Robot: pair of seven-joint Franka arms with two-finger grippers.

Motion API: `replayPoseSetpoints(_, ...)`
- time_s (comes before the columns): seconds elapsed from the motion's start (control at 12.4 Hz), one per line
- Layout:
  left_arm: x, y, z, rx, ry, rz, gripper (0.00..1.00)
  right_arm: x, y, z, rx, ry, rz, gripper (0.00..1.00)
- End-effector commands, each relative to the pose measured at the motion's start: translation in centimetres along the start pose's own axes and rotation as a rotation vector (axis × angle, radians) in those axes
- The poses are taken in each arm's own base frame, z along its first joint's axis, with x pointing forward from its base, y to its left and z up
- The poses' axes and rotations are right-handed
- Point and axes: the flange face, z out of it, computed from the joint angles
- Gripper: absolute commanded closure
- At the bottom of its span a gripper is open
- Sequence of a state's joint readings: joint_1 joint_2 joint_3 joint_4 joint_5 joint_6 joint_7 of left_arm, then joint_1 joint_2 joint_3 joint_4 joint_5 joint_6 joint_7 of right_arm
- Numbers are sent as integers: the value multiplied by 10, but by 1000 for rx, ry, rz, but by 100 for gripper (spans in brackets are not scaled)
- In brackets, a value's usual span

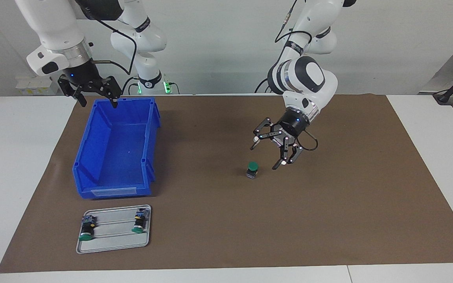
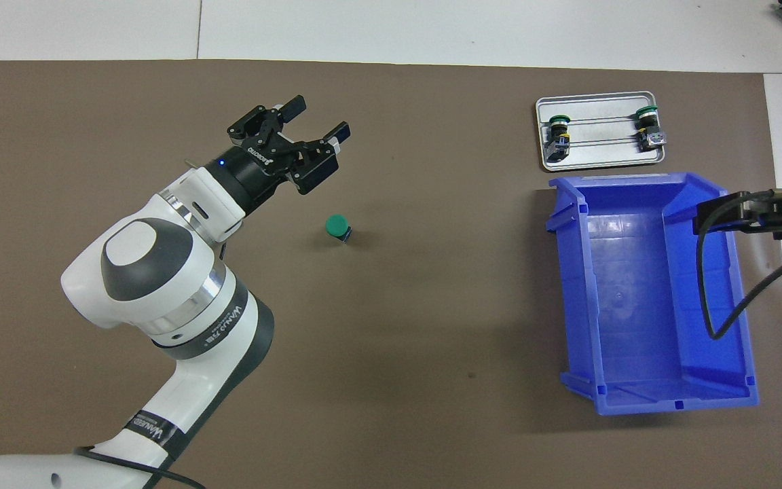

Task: Place and press button with both arms
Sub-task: 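Raise the left gripper up and away from the green button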

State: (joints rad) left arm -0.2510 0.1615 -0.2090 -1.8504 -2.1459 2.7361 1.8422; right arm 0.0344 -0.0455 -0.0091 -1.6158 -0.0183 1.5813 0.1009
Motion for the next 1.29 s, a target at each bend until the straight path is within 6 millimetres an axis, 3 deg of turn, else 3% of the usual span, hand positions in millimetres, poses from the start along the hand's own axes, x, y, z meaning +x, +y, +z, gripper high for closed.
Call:
replayPoseSetpoints(0.0, 38, -6, -3, 10, 71, -185, 10, -7, -3, -3, 19, 7, -2, 0)
replayPoseSetpoints(0.08, 53, -13, -8, 14, 100, -265, 10, -7, -4, -3, 19, 9, 0, 0)
replayPoseSetpoints(0.32, 73, -25, -23, 19, 143, -486, 10, -7, -7, -2, 19, 9, 1, 0)
replayPoseSetpoints(0.65, 130, -41, -43, -4, 194, -735, 12, -7, -10, -4, 19, 13, -3, 0)
replayPoseSetpoints(0.97, 180, -38, -57, -11, 166, -876, 13, -7, -13, -3, 19, 15, -2, 0)
replayPoseSetpoints(1.21, 208, -26, -58, -7, 102, -879, 14, -9, -29, -3, 17, 15, 0, 0)
